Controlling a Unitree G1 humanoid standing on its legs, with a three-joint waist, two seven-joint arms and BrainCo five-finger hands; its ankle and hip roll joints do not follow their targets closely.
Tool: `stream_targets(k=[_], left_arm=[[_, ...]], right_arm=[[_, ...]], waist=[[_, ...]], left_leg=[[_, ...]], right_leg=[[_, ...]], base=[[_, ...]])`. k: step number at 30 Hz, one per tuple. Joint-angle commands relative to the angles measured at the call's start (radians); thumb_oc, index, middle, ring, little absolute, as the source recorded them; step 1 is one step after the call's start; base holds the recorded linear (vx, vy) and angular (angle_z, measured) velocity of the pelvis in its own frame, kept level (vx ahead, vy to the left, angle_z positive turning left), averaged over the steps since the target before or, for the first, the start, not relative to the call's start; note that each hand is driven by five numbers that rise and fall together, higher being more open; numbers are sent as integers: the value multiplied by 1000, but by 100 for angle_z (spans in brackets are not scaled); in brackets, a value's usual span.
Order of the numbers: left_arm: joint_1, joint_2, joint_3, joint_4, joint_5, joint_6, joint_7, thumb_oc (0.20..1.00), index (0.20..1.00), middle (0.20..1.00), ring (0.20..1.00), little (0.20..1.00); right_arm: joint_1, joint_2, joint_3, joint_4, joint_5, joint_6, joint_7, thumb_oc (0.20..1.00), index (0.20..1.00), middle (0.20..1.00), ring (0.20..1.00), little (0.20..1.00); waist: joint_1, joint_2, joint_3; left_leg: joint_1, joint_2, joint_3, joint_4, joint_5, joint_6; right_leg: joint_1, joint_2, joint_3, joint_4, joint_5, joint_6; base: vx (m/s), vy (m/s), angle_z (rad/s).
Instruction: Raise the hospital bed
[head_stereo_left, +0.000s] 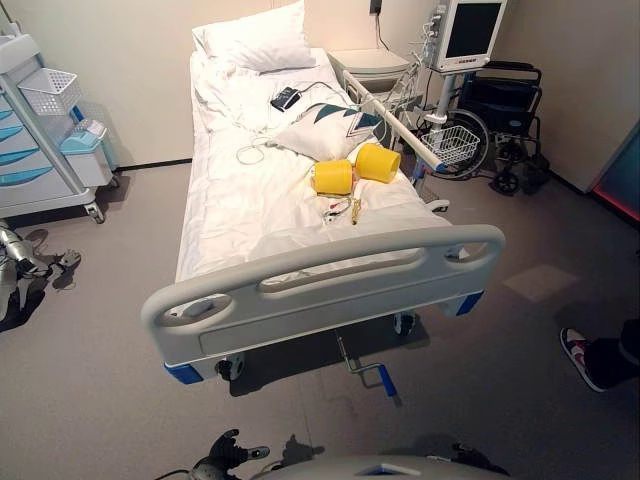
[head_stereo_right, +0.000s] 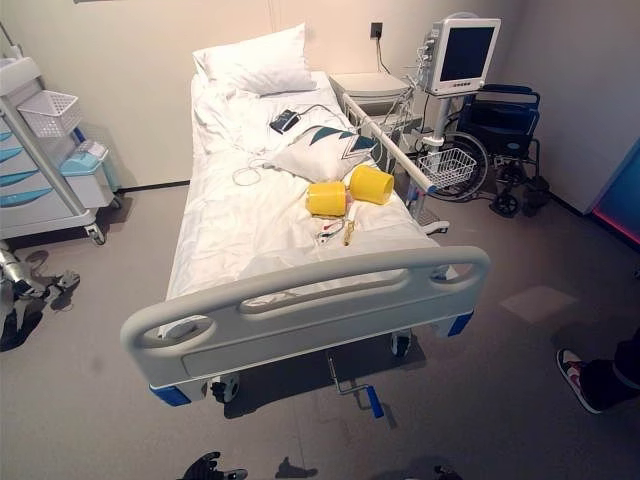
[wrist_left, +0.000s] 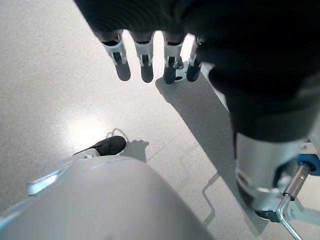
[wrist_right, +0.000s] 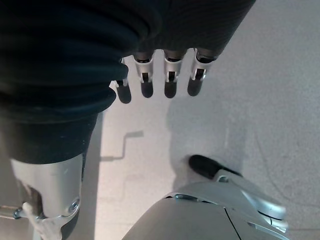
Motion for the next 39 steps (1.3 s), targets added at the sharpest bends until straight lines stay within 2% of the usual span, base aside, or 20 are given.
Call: stream_targets(k=[1, 12, 17, 19, 20, 21, 22, 23, 24, 26, 28, 29, 31, 32, 33, 34, 36, 37, 38, 39], left_arm=[[-96, 4, 16, 30, -43, -41, 2, 1000, 1000, 1000, 1000, 1000], [-96, -1, 21, 46, -57, -32, -4, 1000, 1000, 1000, 1000, 1000], [-85, 9, 45, 56, -73, -24, 2, 1000, 1000, 1000, 1000, 1000], [-89, 18, 49, 55, -84, -22, 6, 1000, 1000, 1000, 1000, 1000], [-94, 22, 48, 39, -98, -25, 13, 1000, 1000, 1000, 1000, 1000], [-117, 33, 46, 26, -129, -27, 23, 1000, 1000, 1000, 1000, 1000], [-118, 33, 46, 26, -129, -27, 23, 1000, 1000, 1000, 1000, 1000], [-147, 44, 57, 3, -197, -33, 47, 1000, 1000, 1000, 1000, 1000], [-148, 44, 57, 3, -197, -33, 47, 1000, 1000, 1000, 1000, 1000], [-183, 48, 51, -25, -249, -44, 75, 1000, 1000, 1000, 1000, 1000], [-195, 48, 43, -78, -283, -51, 87, 1000, 1000, 1000, 1000, 1000], [-225, 59, 47, -123, -341, -66, 119, 1000, 1000, 1000, 1000, 1000], [-238, 61, 50, -129, -355, -68, 131, 1000, 1000, 1000, 1000, 1000], [-252, 74, 43, -171, -374, -73, 152, 1000, 1000, 1000, 1000, 1000], [-252, 74, 43, -171, -374, -73, 152, 1000, 1000, 1000, 1000, 1000], [-262, 78, 35, -196, -378, -71, 168, 1000, 1000, 1000, 1000, 1000], [-255, 79, 31, -214, -385, -70, 175, 1000, 1000, 1000, 1000, 1000], [-247, 80, 30, -225, -389, -65, 178, 1000, 1000, 1000, 1000, 1000], [-227, 88, 28, -250, -397, -68, 193, 1000, 1000, 1000, 1000, 1000], [-228, 88, 28, -250, -397, -68, 193, 1000, 1000, 1000, 1000, 1000]], right_arm=[[-79, -2, 18, 11, -11, -16, -6, 1000, 1000, 1000, 1000, 1000], [-80, -3, 24, 14, -21, -11, -6, 1000, 1000, 1000, 1000, 1000], [-119, 1, 25, -44, 55, -17, 12, 1000, 1000, 1000, 1000, 1000], [-157, -7, 25, -91, 94, -25, 4, 1000, 1000, 1000, 1000, 1000], [-179, -13, 31, -120, 111, -30, 1, 1000, 1000, 1000, 1000, 1000], [-234, -24, 54, -170, 128, -35, -8, 1000, 1000, 1000, 1000, 1000], [-234, -24, 54, -169, 128, -35, -8, 1000, 1000, 1000, 1000, 1000], [-294, -34, 80, -212, 137, -38, -32, 1000, 1000, 1000, 1000, 1000], [-295, -34, 79, -212, 137, -38, -32, 1000, 1000, 1000, 1000, 1000], [-342, -40, 108, -255, 129, -37, -62, 1000, 1000, 1000, 1000, 1000], [-368, -47, 120, -301, 137, -38, -91, 1000, 1000, 1000, 1000, 1000], [-433, -41, 138, -347, 162, -43, -126, 1000, 1000, 1000, 1000, 1000], [-465, -33, 146, -351, 169, -44, -140, 1000, 1000, 1000, 1000, 1000], [-512, -37, 157, -403, 162, -44, -168, 1000, 1000, 1000, 1000, 1000], [-512, -37, 157, -403, 161, -43, -168, 1000, 1000, 1000, 1000, 1000], [-538, -47, 153, -447, 164, -47, -192, 1000, 1000, 1000, 1000, 1000], [-551, -55, 151, -479, 158, -44, -201, 1000, 1000, 1000, 1000, 1000], [-560, -62, 149, -509, 154, -43, -211, 1000, 1000, 1000, 1000, 1000], [-585, -70, 135, -531, 168, -50, -242, 1000, 1000, 1000, 1000, 1000], [-586, -70, 135, -531, 168, -50, -242, 1000, 1000, 1000, 1000, 1000]], waist=[[23, -24, 75], [22, -25, 73], [30, -29, 86], [36, -30, 115], [40, -28, 136], [48, -24, 188], [48, -24, 187], [57, -21, 252], [57, -21, 250], [61, -18, 306], [59, -8, 334], [60, -2, 385], [61, -2, 397], [65, -1, 431], [65, -2, 429], [62, -1, 456], [63, 0, 475], [62, 1, 478], [62, 1, 478], [62, 1, 478]], left_leg=[[37, 3, 19, 9, -62, 9], [38, 4, 16, 6, -63, 8], [24, 7, 11, 14, -59, 9], [-1, 9, 7, 24, -53, 9], [-25, 11, 4, 35, -50, 10], [-91, 18, -4, 78, -43, 10], [-94, 18, -4, 80, -44, 10], [-192, 19, -18, 169, -46, 6], [-196, 19, -19, 172, -47, 6], [-296, 13, -36, 270, -54, -2], [-356, 14, -51, 299, -53, -7], [-416, 23, -59, 317, -39, -9], [-453, 24, -58, 329, -34, -7], [-527, 19, -57, 371, -31, -5], [-531, 19, -58, 373, -32, -5], [-602, 16, -65, 416, -31, -4], [-640, 15, -69, 445, -36, -2], [-669, 16, -73, 454, -35, -1], [-751, 16, -82, 510, -48, 2], [-752, 16, -82, 511, -48, 2]], right_leg=[[-9, -49, 8, 24, -3, 63], [-11, -49, 4, 32, -7, 63], [-27, -48, 9, 51, -15, 59], [-59, -48, 11, 80, -19, 57], [-89, -50, 17, 102, -20, 57], [-165, -51, 22, 162, -27, 53], [-168, -52, 23, 164, -28, 53], [-255, -49, 31, 229, -32, 46], [-258, -50, 31, 230, -33, 46], [-325, -48, 29, 275, -31, 33], [-377, -41, 25, 301, -38, 27], [-464, -41, 30, 369, -45, 24], [-516, -44, 34, 406, -51, 24], [-596, -56, 44, 468, -58, 25], [-600, -57, 44, 470, -59, 25], [-660, -65, 45, 510, -63, 22], [-704, -70, 45, 551, -71, 22], [-736, -71, 48, 566, -72, 19], [-818, -76, 60, 625, -84, 18], [-819, -76, 60, 626, -85, 18]], base=[[0, 0, 0], [0, 0, 0], [-7, -5, 0], [-130, -23, -1], [-325, -29, -5], [-270, -21, -7], [-415, -58, -3], [-231, -40, 7], [-310, -67, 10], [-198, -79, 18], [-224, -56, 27], [-270, -3, 30], [-216, 12, 23], [-120, 8, 9], [-204, 11, 6], [-85, 5, 0], [-102, 8, 10], [-101, 15, 17], [-52, 14, 10], [-62, -16, 8]])
